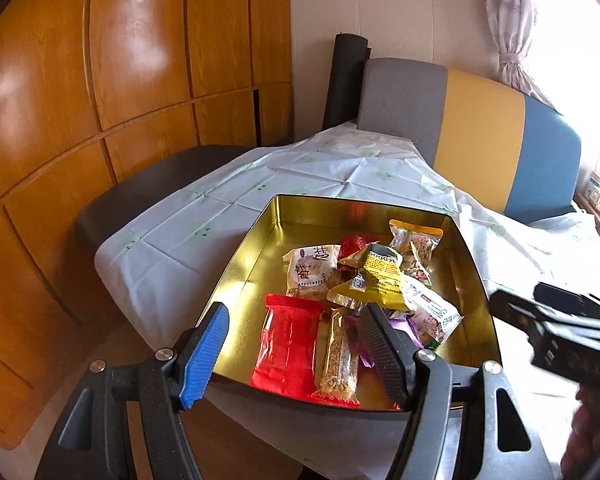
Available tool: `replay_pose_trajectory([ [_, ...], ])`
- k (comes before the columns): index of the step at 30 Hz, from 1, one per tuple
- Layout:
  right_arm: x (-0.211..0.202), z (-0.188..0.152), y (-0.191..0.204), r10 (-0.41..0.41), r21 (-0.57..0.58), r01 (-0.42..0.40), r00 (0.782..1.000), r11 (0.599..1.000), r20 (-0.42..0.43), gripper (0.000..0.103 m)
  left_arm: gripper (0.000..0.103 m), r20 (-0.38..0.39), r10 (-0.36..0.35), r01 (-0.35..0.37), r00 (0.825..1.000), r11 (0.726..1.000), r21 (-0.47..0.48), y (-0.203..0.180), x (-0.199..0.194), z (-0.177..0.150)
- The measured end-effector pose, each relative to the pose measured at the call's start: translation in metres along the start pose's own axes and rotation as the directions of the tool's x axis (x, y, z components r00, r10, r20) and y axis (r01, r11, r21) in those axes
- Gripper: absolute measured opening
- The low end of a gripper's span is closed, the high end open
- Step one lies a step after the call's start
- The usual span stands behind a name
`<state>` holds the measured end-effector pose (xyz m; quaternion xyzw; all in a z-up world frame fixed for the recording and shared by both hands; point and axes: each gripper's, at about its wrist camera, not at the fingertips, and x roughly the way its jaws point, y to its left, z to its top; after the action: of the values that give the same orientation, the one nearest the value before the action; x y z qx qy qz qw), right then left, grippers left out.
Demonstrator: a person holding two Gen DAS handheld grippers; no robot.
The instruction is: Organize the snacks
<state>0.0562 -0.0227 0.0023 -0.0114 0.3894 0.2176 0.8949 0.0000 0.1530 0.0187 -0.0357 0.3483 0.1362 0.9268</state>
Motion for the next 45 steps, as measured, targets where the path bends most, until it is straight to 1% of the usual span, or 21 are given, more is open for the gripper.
replay_pose_trajectory([
  [2,-0.010,-0.009,0.000,-0.023,-0.011,0.023,1.000,1.000,0.015,0.084,0.075,0.000,0.018,-0.018,1.000,1.000,0.013,-0.006,-0.003,-0.003],
  [6,-0.024,-0.025,-0.003,-0.067,-0.009,0.067,0.997,0.998,0.039,0.085,0.075,0.014,-0.002,0.002,1.000,1.000,0.019,-0.012,-0.011,-0.011],
  [9,-0.026,-0.034,-0.007,-0.092,0.011,0.091,0.995,0.996,0.043,0.086,0.075,0.040,0.005,-0.006,0.999,1.000,0.026,-0.017,-0.016,-0.015],
  [14,-0.027,-0.041,-0.008,-0.121,0.016,0.121,0.991,0.993,0.051,0.087,0.075,0.037,-0.007,0.006,0.999,0.999,0.031,-0.021,-0.018,-0.017],
  [20,-0.028,-0.042,-0.006,-0.133,0.006,0.133,0.989,0.991,0.064,0.087,0.075,0.066,0.008,-0.010,0.998,0.999,0.030,-0.022,-0.022,-0.017],
  [45,-0.030,-0.041,0.007,-0.132,-0.017,0.134,0.988,0.991,0.078,0.089,0.075,0.073,0.017,-0.017,0.997,1.000,-0.001,-0.013,-0.024,-0.014],
])
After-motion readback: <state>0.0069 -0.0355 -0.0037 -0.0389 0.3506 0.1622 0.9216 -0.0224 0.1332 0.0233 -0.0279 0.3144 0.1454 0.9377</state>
